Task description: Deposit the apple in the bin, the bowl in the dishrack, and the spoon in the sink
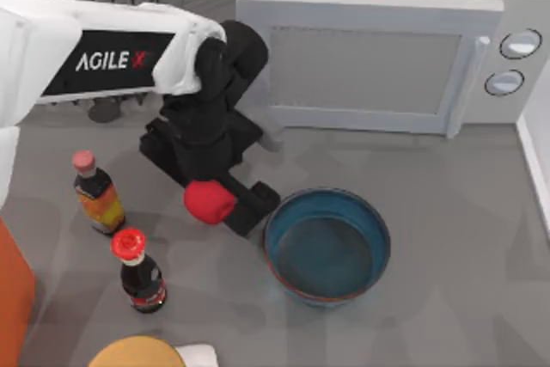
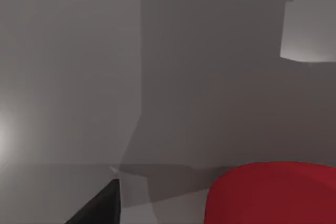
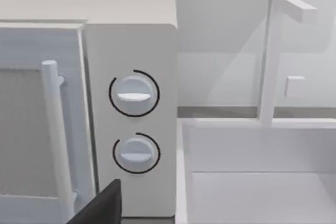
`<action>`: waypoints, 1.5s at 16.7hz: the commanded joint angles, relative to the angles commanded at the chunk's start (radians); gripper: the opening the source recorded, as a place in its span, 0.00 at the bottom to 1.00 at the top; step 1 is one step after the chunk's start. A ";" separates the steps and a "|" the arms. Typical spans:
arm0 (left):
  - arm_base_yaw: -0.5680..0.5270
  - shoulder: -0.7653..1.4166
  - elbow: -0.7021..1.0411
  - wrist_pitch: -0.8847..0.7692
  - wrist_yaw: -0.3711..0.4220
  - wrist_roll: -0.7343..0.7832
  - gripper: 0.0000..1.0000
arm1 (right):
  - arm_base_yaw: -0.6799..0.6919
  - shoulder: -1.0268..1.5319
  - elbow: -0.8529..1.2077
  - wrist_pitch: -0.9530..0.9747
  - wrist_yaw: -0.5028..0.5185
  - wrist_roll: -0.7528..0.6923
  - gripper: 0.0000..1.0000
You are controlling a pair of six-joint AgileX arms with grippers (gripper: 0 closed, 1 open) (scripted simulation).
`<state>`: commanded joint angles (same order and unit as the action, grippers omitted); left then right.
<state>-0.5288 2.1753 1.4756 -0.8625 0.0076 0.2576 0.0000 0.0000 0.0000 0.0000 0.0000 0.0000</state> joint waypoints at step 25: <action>0.000 -0.021 0.020 -0.023 0.001 -0.001 0.00 | 0.000 0.000 0.000 0.000 0.000 0.000 1.00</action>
<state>-0.5286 2.1542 1.4957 -0.8855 0.0086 0.2568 0.0000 0.0000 0.0000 0.0000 0.0000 0.0000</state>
